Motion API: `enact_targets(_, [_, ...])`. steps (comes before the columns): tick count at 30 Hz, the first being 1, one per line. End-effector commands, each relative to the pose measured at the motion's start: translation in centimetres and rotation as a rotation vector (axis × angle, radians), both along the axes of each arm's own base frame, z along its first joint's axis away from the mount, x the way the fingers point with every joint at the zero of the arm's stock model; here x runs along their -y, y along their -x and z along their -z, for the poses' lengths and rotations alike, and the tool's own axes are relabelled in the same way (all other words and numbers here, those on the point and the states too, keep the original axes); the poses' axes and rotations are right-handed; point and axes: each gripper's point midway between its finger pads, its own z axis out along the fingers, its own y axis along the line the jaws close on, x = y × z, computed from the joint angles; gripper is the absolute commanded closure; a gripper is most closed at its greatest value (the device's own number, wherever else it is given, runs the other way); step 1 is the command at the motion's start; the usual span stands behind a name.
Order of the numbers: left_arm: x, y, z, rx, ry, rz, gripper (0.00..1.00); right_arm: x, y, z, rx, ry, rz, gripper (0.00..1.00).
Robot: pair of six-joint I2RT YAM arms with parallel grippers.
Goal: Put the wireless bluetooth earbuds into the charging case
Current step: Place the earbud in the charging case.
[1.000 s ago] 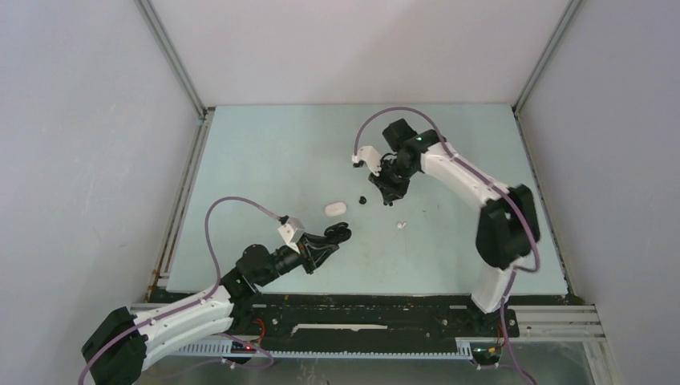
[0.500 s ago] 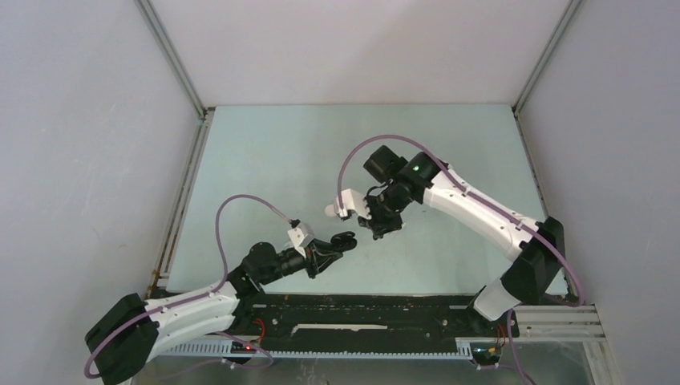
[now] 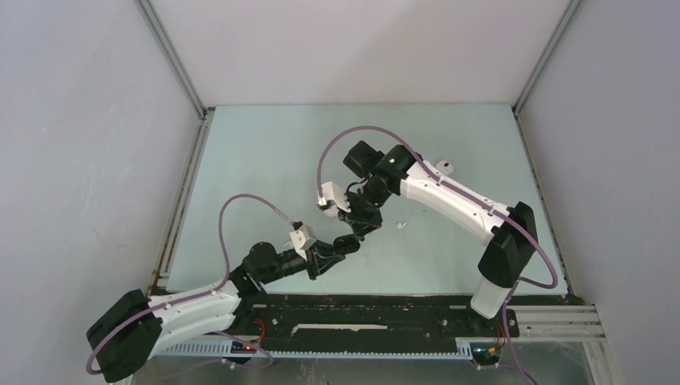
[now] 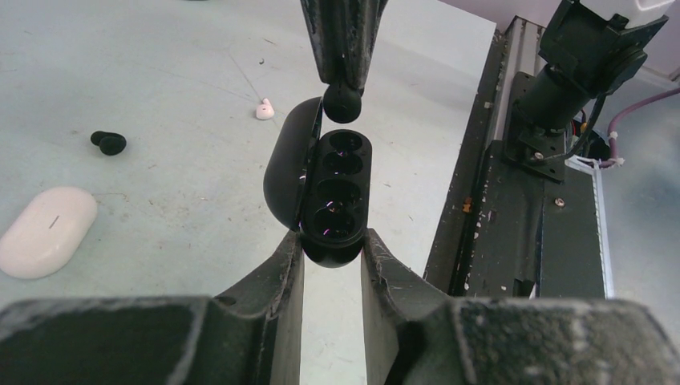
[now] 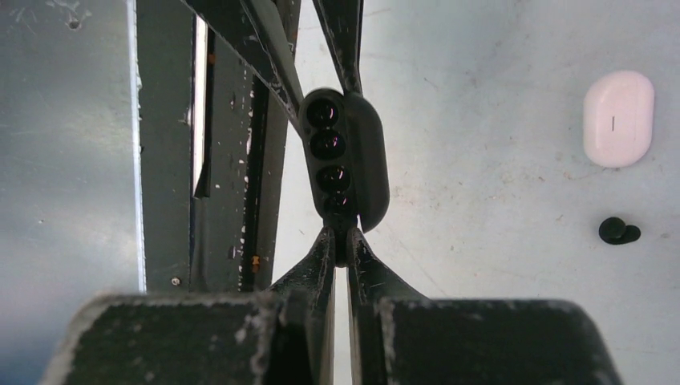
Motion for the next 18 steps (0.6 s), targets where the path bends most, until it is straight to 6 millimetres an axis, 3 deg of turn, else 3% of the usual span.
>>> enact_targets(1, [0.5, 0.5, -0.9, 0.060, 0.019, 0.042, 1.00, -1.4, 0.8, -1.5, -0.037, -0.040, -0.010, 1.00])
enact_targets(12, [0.3, 0.6, -1.3, 0.074, 0.034, 0.035, 1.00, -1.9, 2.2, -0.8, -0.050, -0.013, -0.052, 1.00])
enact_targets(18, [0.3, 0.9, -1.6, 0.080, 0.048, 0.047, 1.00, -2.0, 1.9, -0.2, 0.000, 0.000, -0.043, 1.00])
